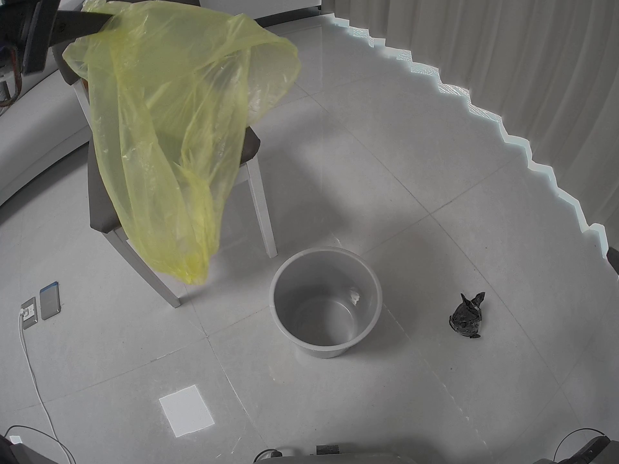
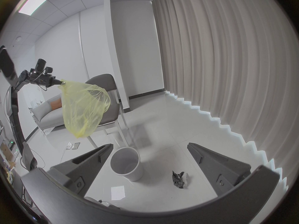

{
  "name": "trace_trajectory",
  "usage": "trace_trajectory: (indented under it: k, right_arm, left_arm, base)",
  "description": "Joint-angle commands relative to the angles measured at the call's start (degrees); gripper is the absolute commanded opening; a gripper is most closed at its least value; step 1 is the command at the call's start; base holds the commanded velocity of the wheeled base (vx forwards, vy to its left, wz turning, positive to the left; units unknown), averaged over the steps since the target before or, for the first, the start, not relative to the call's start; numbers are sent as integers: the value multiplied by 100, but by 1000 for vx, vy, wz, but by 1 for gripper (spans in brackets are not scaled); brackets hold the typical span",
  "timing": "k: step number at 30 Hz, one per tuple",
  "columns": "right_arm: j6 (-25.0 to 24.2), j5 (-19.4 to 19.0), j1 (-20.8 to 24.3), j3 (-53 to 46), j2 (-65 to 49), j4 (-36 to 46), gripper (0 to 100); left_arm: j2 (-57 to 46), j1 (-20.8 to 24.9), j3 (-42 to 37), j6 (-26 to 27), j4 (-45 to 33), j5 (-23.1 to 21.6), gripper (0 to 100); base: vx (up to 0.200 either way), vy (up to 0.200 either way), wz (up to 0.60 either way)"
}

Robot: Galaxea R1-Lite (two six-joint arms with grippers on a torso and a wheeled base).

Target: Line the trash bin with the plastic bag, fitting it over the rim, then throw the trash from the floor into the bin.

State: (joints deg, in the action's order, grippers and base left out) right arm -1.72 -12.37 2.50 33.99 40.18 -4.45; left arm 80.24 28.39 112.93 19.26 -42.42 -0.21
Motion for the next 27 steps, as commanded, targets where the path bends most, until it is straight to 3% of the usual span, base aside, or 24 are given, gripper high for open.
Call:
trace_trajectory:
  k: [1,2,8,11,15,18,22,26,27]
  right_arm:
    - [75,-143,216,671,1203,-3,100]
    - [75,-151,277,864,1422,-3,100]
    - [66,-178,286,1339,1941,-3,100]
    - [40,-178,286,1514,2108,-3,100]
    - [31,-257,286,1655,2249,-12,100]
    - [-4,-538,277,1760,2301,-12,100]
    - [5,-608,277,2007,2407,-12,100]
    - [-4,-608,277,2323,2539,32,100]
    - [5,-608,286,2455,2600,49,100]
  left_arm:
    - [-158,887,-43,526,-126,126,0]
    - [-105,1204,-43,561,-126,144,0]
    - [71,1872,-61,561,-161,-41,0]
    - [212,2215,150,860,-214,-50,0]
    - [510,2302,166,1686,-1339,-6,0]
    - [836,2619,166,1757,-2402,30,0]
    - [1126,2979,166,1783,-2640,390,0]
    - [1301,3137,166,1906,-2675,443,0]
    - [1389,3208,166,2205,-2683,478,0]
  base:
    - [0,0,0]
    - [0,0,0]
    - [0,0,0]
    - [0,0,0]
    - [0,0,0]
    - [0,0,0]
    - [0,0,0]
    - [0,0,0]
    - [0,0,0]
